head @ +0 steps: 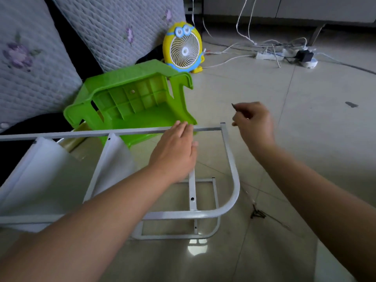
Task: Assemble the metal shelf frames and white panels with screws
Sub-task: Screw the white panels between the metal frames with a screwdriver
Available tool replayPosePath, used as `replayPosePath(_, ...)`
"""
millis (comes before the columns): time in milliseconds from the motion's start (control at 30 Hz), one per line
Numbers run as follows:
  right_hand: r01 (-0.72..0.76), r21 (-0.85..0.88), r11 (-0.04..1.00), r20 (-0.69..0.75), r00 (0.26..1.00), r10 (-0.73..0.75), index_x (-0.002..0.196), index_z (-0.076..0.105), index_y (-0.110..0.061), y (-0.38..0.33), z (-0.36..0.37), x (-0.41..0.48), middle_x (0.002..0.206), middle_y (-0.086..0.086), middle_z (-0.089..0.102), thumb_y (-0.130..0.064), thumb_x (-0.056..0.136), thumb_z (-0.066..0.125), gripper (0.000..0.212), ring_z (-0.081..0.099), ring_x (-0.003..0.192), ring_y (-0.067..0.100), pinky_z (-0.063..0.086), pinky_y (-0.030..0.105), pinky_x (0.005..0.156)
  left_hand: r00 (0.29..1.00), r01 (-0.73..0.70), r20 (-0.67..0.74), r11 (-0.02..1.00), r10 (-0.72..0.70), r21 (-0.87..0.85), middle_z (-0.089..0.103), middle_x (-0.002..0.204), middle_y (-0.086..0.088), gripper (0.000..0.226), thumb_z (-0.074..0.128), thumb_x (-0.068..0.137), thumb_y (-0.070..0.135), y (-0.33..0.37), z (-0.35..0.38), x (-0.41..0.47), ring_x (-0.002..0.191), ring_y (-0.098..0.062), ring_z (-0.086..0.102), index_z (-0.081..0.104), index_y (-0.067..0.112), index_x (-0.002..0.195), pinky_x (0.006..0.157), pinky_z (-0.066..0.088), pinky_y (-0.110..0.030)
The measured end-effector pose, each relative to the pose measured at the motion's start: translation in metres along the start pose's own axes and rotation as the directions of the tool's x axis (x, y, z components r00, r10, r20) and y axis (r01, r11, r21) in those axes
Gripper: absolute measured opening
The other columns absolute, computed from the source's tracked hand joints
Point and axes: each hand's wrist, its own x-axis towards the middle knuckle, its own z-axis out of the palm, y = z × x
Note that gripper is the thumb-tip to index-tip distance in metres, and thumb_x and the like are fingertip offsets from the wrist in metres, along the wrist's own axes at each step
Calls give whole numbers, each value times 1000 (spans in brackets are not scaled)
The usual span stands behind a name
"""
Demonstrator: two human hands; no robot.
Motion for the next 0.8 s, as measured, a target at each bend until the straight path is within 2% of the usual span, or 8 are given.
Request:
replayPosePath(100,163,8,987,101,981,-163,94,68,-2,-46,20,-1,101,14,56,5,80,49,24,63,60,15,48,15,60,997,14,-77,999,-12,30,42,139,-21,61,26,86,30,-27,-12,-11,135,-32,32,39,-3,135,110,25,-37)
replayPosePath(200,330,-45,943,263,915,-307,87,69,1,-78,50,-17,89,16,58,-3,77,49,22,63,75,34,50,34,72,991,13,-137,995,0,94,64,100,-27,49,43,74,24,-64,-23,-23,97,-41,62,63,-9,104,82,51,-45)
replayPosePath(267,376,-72,924,360,873,-328,89,69,2,-91,68,-30,87,22,65,-4,79,48,24,63,78,37,48,39,74,989,30,-144,992,-12,122,65,85,-23,51,34,68,26,-92,-32,-31,81,-38,65,65,-7,91,68,56,-42)
replayPosePath(367,437,-127,890,447,826,-342,98,69,1,-100,92,-45,95,21,68,3,84,50,24,63,87,37,45,36,79,986,96,-142,993,-87,65,59,108,-22,59,29,70,29,-127,-46,-37,103,-35,56,60,-5,107,86,49,-40)
replayPosePath(467,455,-192,870,496,810,-314,102,69,-2,-106,116,-57,99,16,69,0,86,52,23,63,92,32,41,28,81,984,173,-58,983,-170,61,49,130,-15,44,48,85,19,-163,-56,-35,121,-29,45,49,4,127,97,39,-35)
replayPosePath(567,438,-233,868,503,818,-278,102,68,-3,-113,137,-68,94,16,69,-4,85,55,21,62,87,30,41,30,78,991,116,62,991,-120,63,59,118,-14,31,50,91,24,-189,-56,-26,111,-31,53,58,11,119,87,45,-38)
replayPosePath(667,443,-257,859,498,822,-275,96,69,-3,-123,151,-76,87,16,69,-4,84,58,16,54,70,22,41,30,72,994,54,90,998,-56,23,63,113,-11,29,52,92,30,-205,-56,-18,107,-29,56,62,15,115,85,47,-36)
replayPosePath(800,474,-300,828,523,808,-273,90,72,-1,-134,158,-81,82,16,70,-2,82,59,15,51,66,13,34,24,63,994,5,106,994,7,-108,65,111,-6,28,58,89,30,-215,-58,-12,108,-26,57,64,20,114,84,47,-33)
